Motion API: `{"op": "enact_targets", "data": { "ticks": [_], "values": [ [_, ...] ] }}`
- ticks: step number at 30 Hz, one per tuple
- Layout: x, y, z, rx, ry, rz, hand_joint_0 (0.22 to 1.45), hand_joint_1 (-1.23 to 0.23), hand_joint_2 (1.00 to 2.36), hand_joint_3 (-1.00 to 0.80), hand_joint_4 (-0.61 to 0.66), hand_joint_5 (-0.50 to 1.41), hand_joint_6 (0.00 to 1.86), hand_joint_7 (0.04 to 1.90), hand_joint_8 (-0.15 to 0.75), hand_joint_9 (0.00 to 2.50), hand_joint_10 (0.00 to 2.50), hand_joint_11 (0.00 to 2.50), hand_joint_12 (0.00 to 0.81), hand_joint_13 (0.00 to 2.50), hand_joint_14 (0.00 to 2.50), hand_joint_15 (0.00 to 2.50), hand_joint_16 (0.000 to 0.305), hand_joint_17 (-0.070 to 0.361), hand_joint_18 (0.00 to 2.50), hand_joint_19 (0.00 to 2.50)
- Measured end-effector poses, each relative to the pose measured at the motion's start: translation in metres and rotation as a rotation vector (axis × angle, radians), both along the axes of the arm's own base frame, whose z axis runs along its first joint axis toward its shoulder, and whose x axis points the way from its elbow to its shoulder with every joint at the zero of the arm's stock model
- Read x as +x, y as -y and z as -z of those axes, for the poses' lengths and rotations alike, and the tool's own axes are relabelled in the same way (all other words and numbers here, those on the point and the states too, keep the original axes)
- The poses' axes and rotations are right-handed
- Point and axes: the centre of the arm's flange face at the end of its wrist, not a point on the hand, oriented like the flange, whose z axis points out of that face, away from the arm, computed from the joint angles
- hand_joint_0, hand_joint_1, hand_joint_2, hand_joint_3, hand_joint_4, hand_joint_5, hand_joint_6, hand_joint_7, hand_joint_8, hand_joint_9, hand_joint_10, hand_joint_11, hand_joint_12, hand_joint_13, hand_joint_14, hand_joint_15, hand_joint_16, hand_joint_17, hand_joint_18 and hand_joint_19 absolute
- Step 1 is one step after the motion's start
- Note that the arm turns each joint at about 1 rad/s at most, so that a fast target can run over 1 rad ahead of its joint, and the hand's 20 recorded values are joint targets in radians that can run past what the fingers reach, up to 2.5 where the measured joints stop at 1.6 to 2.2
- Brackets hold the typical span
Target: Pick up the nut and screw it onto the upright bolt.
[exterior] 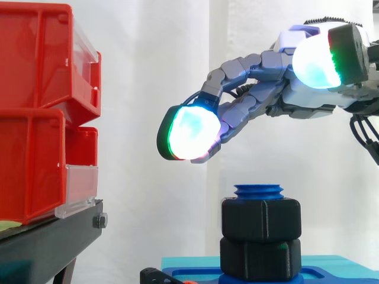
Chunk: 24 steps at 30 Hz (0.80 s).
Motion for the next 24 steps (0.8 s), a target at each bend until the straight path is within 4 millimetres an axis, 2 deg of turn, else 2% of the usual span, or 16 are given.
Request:
{"op": "enact_targets", "data": {
  "ticks": [15,24],
  "values": [
    [-0.003,-0.009,0.021,0.015,-0.010,0.003,0.43,-0.26,1.00,-0.50,0.20,-0.18,0.50,0.67,0.327,0.69,0.00,0.00,0.445,0.36,0.00,0.00,0.063,0.142,0.29,0.07],
    [-0.003,-0.009,0.024,0.021,0.001,0.003,0.43,-0.27,1.00,-0.50,0.21,-0.17,0.50,0.68,0.331,0.71,0.00,0.00,0.445,0.36,0.00,0.00,0.063,0.141,0.30,0.07]
  ]
}}
